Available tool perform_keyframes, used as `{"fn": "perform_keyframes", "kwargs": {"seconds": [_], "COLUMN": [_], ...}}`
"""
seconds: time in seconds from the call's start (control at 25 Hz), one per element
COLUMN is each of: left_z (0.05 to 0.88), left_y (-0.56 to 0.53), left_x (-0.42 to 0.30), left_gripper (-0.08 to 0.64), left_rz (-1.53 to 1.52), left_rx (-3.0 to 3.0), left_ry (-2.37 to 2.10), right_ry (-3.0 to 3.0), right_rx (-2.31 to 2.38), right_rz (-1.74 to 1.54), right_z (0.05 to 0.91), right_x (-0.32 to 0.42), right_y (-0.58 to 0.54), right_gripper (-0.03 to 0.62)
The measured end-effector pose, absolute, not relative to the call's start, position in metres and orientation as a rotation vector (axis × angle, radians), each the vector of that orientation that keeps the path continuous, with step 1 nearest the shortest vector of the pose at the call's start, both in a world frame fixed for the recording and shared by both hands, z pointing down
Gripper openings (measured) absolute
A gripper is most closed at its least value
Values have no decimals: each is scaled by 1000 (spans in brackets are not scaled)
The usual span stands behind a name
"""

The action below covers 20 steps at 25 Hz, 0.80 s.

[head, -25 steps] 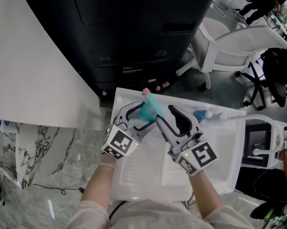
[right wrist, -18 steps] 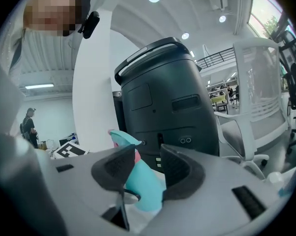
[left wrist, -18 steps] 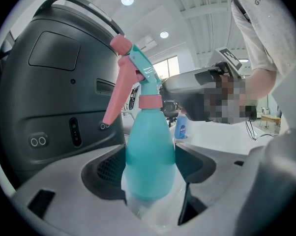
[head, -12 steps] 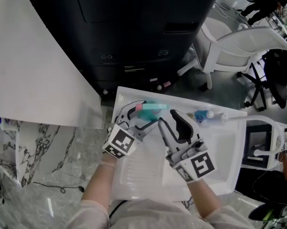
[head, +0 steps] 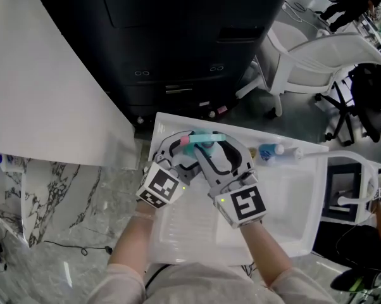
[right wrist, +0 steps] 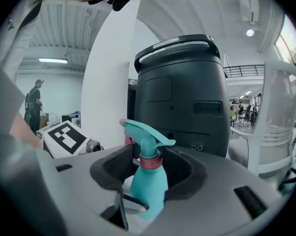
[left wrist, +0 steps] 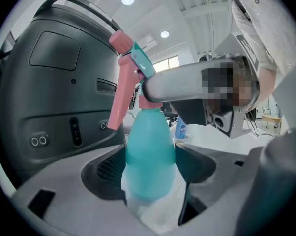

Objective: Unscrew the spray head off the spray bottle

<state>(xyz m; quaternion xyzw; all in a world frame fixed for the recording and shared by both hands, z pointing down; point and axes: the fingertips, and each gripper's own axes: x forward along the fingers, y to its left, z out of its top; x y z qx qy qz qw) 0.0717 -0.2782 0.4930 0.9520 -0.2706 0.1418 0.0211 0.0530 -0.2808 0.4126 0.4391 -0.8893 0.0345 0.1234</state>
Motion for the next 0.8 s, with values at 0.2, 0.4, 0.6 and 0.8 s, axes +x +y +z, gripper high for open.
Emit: {"fn": "perform_keyframes", "kwargs": {"seconds": [0.2,0.4,0.6,0.8], "left_z": [493,493,494,494], "left_y": [-278,-277,-277,-278], "left_x": [71,71,71,71], "left_gripper": [316,316,317,318], "left_rz": [442,443,444,450], "left_rx": [2952,2951,2954,2951], "left_ry": [-839,-836,-832,-837], "right_ry": [-2587,-2687,-2808,-2856], "right_rx": [1272,1185,1084,1107], "right_rz": [8,16,23,126], "right_z": [410,407,398,385], "right_x": [50,50,57,63], "right_y": [-285,-283,-287,-288], "right_gripper": [140,140,138,138]}}
